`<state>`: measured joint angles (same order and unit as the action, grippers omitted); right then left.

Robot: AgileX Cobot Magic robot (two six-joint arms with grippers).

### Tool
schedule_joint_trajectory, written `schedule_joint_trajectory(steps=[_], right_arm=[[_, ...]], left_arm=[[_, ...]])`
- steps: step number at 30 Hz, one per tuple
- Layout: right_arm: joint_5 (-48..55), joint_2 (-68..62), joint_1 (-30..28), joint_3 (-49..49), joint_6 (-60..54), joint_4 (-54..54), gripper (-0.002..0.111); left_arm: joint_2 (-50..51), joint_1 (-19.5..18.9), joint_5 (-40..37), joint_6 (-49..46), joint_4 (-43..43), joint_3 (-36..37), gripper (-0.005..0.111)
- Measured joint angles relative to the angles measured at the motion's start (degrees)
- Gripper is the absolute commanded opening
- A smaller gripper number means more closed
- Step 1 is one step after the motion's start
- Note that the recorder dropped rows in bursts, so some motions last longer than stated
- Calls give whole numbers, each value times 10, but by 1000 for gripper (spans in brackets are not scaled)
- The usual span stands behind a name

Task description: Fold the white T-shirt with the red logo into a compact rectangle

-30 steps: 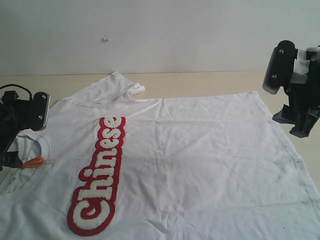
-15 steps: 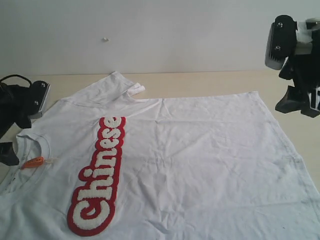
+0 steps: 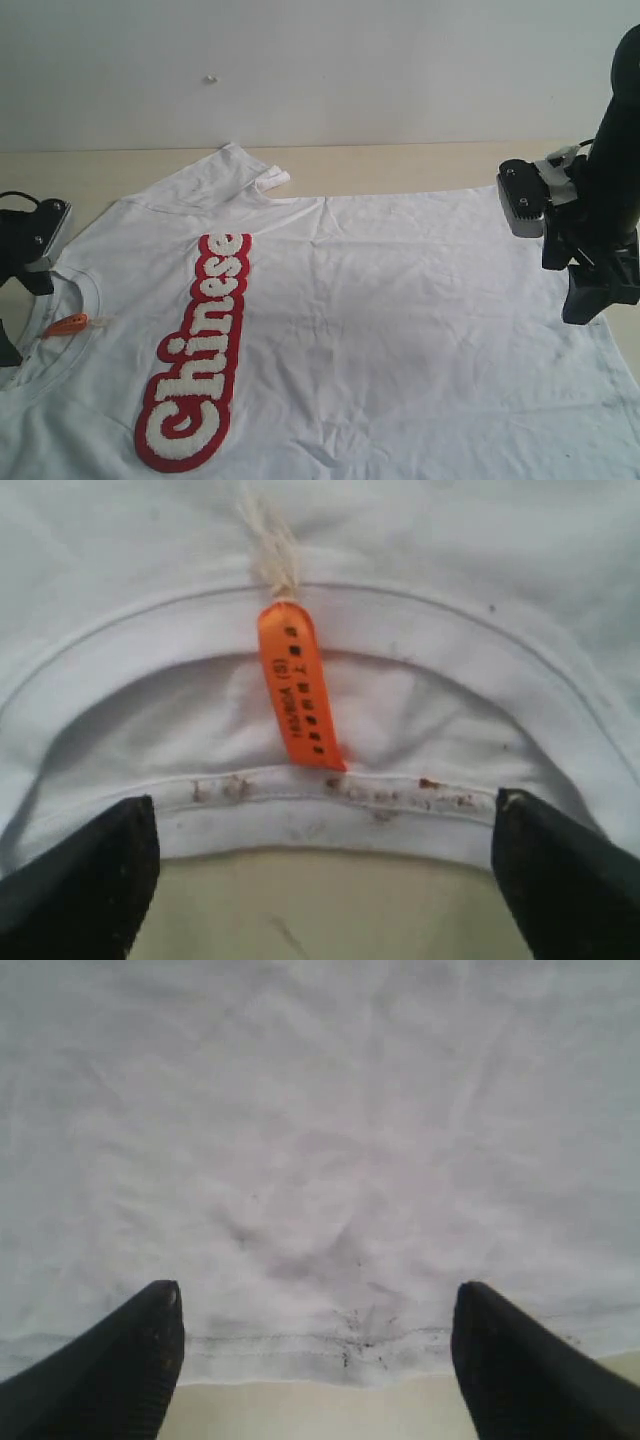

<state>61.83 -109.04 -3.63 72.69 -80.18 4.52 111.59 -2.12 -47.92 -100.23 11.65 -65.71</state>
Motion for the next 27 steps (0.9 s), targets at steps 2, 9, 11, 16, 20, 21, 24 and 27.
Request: schedule_joint_trajectory(steps=[2,9,11,16,20,21,24,27], right_arm=[[-9,-9,-7,0,-5,0,71],[-21,-19,-56,0,-66,46,71],[-21,-19,-58,0,-72,43,71],[-29,-20,-58,0,-76,25,71],[-27,-42,-58,2,-76,17,71],[-26,-49,-58,2,-76,17,71],[-20,-68,-58,6,-76,15,71],[-19,-76,-58,22,-76,10,71]], left_arm=[[17,0,10,-1,-9,1,86],[27,0,38,-1,-19,1,86],[27,0,39,-1,-19,1,86],[27,0,39,-1,-19,1,86],[27,0,39,-1,-19,1,86],[27,0,39,-1,-19,1,86],[27,0,39,-1,-19,1,86],[27,0,39,-1,-19,1,86]])
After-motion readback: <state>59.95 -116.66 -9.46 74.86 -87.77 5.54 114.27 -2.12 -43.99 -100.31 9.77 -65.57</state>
